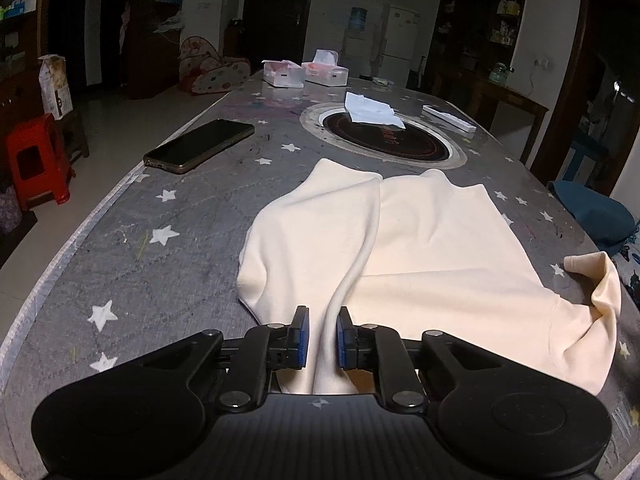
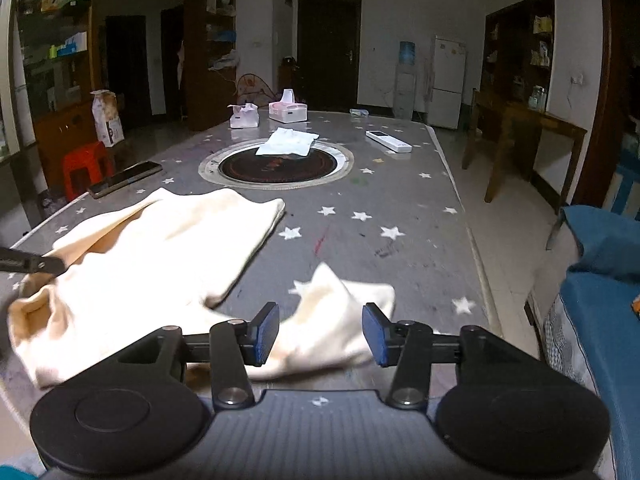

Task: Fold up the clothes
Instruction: 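Lift and pull the sweatshirt with both grippers to spread it flat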

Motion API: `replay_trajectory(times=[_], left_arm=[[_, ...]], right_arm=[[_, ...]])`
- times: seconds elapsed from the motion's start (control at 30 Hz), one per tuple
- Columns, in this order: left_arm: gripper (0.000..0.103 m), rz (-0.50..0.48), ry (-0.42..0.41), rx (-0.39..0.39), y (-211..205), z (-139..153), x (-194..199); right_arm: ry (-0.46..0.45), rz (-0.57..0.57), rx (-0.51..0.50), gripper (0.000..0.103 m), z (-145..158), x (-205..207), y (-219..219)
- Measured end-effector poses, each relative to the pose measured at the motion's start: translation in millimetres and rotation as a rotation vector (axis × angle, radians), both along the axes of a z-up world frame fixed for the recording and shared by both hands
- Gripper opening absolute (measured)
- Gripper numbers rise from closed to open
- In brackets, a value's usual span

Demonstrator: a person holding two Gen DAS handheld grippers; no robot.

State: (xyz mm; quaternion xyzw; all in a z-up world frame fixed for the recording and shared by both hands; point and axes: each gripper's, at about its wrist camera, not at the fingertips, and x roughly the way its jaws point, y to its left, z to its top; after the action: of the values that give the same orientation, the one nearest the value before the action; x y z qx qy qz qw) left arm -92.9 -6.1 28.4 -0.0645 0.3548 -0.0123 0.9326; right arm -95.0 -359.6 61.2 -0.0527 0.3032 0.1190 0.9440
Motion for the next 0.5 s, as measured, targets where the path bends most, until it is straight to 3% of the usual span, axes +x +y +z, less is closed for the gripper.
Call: replay_trajectory(times=[0.17,0.23,0.27,0.3,0.33,0.5], left_arm=[[0.015,0.009,0.007,-0.004,3.3,-1.3,-2.5],[0.015,0.01,0.007,-0.006,3.7,-1.6,-2.5],[0.015,0.01,0.007,-0.007,3.8,-1.8,-2.3],[0.015,0.01,0.008,-0.007,4.0,-2.1,-2.0],[0.015,0.01,0.008,-0.008,4.3,-2.5,-1.6],[0.015,0.008,0.009,-0.007,4.1,-3.3,-0.8]], right_arm=[[0.002,-0.008,-0.058,0.046,-11.5,41.8,14.5],[0.018,-0.012,-0.08,0.041,-16.9,57.4,18.4],[0.038,-0.007,-0.091,0.037,-20.2,63.0,19.5],[0.061,0.001,-0.106,0.021,-23.8,68.5,20.8],[0.068,0.006,-0.123,0.013,-26.1,70.1,21.7],[-0.013,-0.035,-0.126,0.008,-11.3,39.7,4.4]])
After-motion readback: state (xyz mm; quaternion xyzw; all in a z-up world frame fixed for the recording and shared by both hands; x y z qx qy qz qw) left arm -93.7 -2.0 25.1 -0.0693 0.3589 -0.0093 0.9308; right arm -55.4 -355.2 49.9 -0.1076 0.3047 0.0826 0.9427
